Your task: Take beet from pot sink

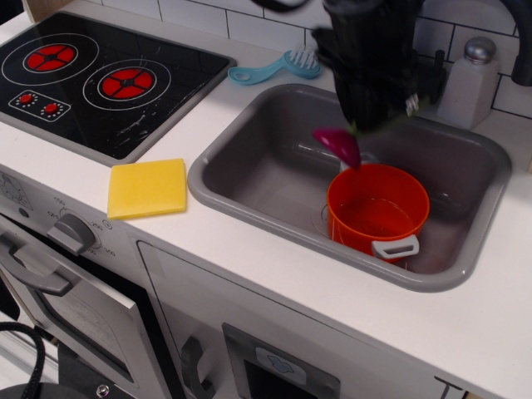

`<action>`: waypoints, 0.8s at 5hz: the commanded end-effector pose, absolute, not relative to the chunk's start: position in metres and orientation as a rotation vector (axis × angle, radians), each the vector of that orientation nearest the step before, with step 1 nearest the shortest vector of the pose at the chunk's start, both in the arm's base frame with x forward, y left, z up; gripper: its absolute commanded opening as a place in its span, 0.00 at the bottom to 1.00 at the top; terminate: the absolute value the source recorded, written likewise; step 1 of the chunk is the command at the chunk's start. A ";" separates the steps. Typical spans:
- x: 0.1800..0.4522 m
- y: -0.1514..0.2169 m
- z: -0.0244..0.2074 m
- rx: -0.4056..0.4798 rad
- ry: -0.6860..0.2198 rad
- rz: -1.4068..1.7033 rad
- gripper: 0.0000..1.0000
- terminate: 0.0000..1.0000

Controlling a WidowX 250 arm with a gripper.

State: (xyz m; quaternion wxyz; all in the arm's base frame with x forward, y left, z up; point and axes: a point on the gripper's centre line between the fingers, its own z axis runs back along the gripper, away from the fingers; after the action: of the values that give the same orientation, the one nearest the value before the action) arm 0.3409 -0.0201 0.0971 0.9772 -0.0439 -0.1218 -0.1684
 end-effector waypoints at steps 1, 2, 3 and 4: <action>0.336 0.030 0.110 -0.063 -0.343 -0.328 0.00 0.00; 0.346 0.040 0.092 -0.043 -0.424 -0.308 0.00 0.00; 0.356 0.044 0.078 0.000 -0.452 -0.291 0.00 0.00; 0.374 0.048 0.060 0.057 -0.453 -0.269 0.00 0.00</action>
State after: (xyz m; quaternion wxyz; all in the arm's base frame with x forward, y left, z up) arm 0.3718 0.0431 0.0398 0.9729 0.0166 -0.1920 -0.1275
